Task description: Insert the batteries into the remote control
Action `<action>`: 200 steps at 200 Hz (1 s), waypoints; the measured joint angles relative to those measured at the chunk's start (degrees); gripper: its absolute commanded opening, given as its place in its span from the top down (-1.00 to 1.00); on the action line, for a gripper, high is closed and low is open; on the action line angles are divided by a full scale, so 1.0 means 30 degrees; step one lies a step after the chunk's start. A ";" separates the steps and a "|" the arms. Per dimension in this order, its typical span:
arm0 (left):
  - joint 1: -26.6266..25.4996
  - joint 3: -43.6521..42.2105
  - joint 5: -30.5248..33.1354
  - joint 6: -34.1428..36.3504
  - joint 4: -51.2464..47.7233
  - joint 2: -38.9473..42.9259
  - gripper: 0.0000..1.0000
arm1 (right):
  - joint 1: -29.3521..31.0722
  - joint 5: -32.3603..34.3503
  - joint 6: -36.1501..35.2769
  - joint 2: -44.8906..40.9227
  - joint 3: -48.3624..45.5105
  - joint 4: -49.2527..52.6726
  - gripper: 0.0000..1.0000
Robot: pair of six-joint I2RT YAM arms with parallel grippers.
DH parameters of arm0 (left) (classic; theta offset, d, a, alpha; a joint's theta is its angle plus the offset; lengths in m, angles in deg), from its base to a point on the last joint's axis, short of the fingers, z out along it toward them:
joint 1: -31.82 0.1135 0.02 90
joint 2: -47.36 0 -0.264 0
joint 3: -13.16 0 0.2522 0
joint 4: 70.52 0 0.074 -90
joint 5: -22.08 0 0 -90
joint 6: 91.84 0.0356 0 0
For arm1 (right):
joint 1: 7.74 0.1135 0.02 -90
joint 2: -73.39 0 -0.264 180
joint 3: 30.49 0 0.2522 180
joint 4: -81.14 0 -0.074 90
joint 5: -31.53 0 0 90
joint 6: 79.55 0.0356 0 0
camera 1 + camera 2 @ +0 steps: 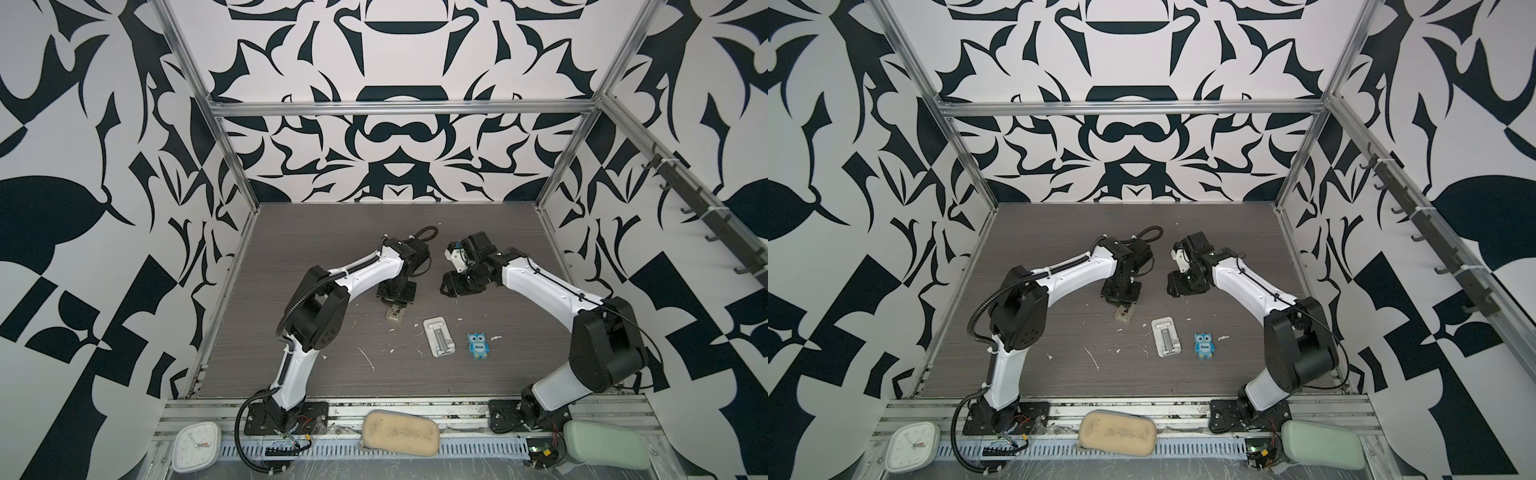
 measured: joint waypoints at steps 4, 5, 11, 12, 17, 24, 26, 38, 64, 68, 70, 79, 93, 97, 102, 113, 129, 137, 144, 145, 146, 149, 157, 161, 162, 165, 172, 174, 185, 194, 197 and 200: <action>-0.0007 0.0000 -0.0022 0.0000 0.0000 0.0000 0.61 | 0.0000 0.0000 0.0000 0.0007 0.0000 0.0000 -0.16; -0.0007 0.0000 -0.0029 0.0000 0.0007 -0.0007 0.61 | 0.0000 0.0000 0.0000 0.0015 0.0000 0.0000 -0.17; -0.0015 0.0000 -0.0066 0.0000 0.0022 -0.0007 0.61 | 0.0000 0.0000 0.0000 0.0036 0.0000 0.0000 -0.16; -0.0015 0.0000 -0.0066 0.0000 0.0022 -0.0007 0.61 | 0.0000 0.0000 0.0000 0.0036 0.0000 -0.0007 -0.16; -0.0015 0.0000 -0.0095 -0.0007 0.0051 -0.0007 0.61 | 0.0000 0.0000 0.0000 0.0051 0.0000 -0.0007 -0.17; -0.0044 0.0000 -0.0138 -0.0015 0.0080 -0.0015 0.61 | 0.0000 0.0000 0.0000 0.0080 0.0000 0.0000 -0.16; -0.0051 0.0000 -0.0138 -0.0015 0.0087 -0.0015 0.61 | 0.0000 0.0000 0.0000 0.0080 0.0000 0.0000 -0.16; -0.0058 0.0000 -0.0175 -0.0029 0.0160 -0.0029 0.61 | 0.0000 0.0000 0.0000 0.0087 0.0000 0.0000 -0.17; -0.0109 0.0000 -0.0270 -0.0058 0.0306 -0.0124 0.61 | 0.0000 0.0000 0.0000 0.0087 0.0000 -0.0007 -0.16; -0.0109 0.0000 -0.0277 -0.0066 0.0313 -0.0160 0.61 | 0.0000 -0.0007 0.0007 0.0087 0.0000 -0.0007 -0.16; -0.0109 0.0000 -0.0277 -0.0066 0.0321 -0.0182 0.61 | 0.0000 0.0000 0.0007 0.0087 0.0000 -0.0007 -0.16; -0.0124 0.0000 -0.0284 -0.0073 0.0342 -0.0284 0.61 | 0.0000 0.0000 0.0007 0.0087 0.0000 0.0000 -0.16; -0.0124 0.0000 -0.0277 -0.0095 0.0342 -0.0423 0.61 | 0.0000 0.0000 0.0007 0.0087 0.0000 -0.0007 -0.16; -0.0124 0.0000 -0.0277 -0.0117 0.0350 -0.0452 0.62 | 0.0000 0.0000 0.0007 0.0087 0.0000 -0.0007 -0.16; -0.0124 0.0000 -0.0277 -0.0138 0.0350 -0.0481 0.62 | 0.0000 0.0000 0.0007 0.0087 0.0000 -0.0007 -0.16; -0.0124 0.0000 -0.0270 -0.0175 0.0342 -0.0517 0.62 | 0.0000 0.0000 0.0007 0.0087 0.0000 -0.0007 -0.16; -0.0124 0.0000 -0.0270 -0.0211 0.0350 -0.0525 0.62 | 0.0000 0.0000 0.0000 0.0087 0.0000 -0.0007 -0.16; -0.0124 0.0000 -0.0270 -0.0219 0.0350 -0.0525 0.62 | 0.0000 0.0000 0.0000 0.0087 0.0000 -0.0007 -0.16; -0.0124 0.0000 -0.0270 -0.0219 0.0350 -0.0525 0.62 | 0.0000 0.0000 0.0007 0.0087 0.0000 -0.0007 -0.16; -0.0124 0.0000 -0.0270 -0.0219 0.0350 -0.0525 0.62 | 0.0000 0.0000 0.0007 0.0087 0.0000 -0.0007 -0.16; -0.0124 0.0000 -0.0270 -0.0219 0.0350 -0.0525 0.62 | 0.0000 0.0000 0.0000 0.0087 0.0000 -0.0007 -0.16; -0.0124 0.0000 -0.0270 -0.0219 0.0350 -0.0525 0.62 | 0.0000 0.0000 0.0007 0.0087 0.0000 -0.0007 -0.16; -0.0124 0.0000 -0.0262 -0.0226 0.0350 -0.0532 0.62 | 0.0000 0.0000 0.0007 0.0087 0.0000 -0.0007 -0.16; -0.0124 0.0000 -0.0262 -0.0226 0.0357 -0.0532 0.62 | 0.0000 0.0000 0.0007 0.0087 0.0000 -0.0007 -0.16; -0.0124 0.0000 -0.0262 -0.0226 0.0357 -0.0532 0.61 | 0.0000 0.0000 0.0007 0.0087 0.0000 -0.0007 -0.16; -0.0124 0.0000 -0.0262 -0.0233 0.0357 -0.0532 0.62 | 0.0000 0.0000 0.0007 0.0087 0.0000 -0.0007 -0.16; -0.0124 0.0000 -0.0262 -0.0248 0.0357 -0.0532 0.62 | 0.0000 0.0000 0.0007 0.0087 0.0000 -0.0007 -0.16; -0.0124 0.0000 -0.0262 -0.0248 0.0357 -0.0532 0.62 | 0.0000 0.0000 0.0007 0.0087 0.0000 -0.0007 -0.16; -0.0124 0.0000 -0.0262 -0.0284 0.0372 -0.0561 0.62 | 0.0000 0.0000 0.0007 0.0087 0.0000 -0.0007 -0.16; -0.0124 0.0000 -0.0262 -0.0299 0.0386 -0.0597 0.62 | 0.0000 0.0000 0.0007 0.0087 0.0000 -0.0007 -0.16; -0.0124 0.0000 -0.0262 -0.0299 0.0393 -0.0605 0.62 | 0.0000 0.0000 0.0007 0.0087 0.0000 -0.0007 -0.16; -0.0124 0.0000 -0.0270 -0.0299 0.0393 -0.0612 0.62 | 0.0000 0.0000 0.0007 0.0087 0.0000 -0.0007 -0.16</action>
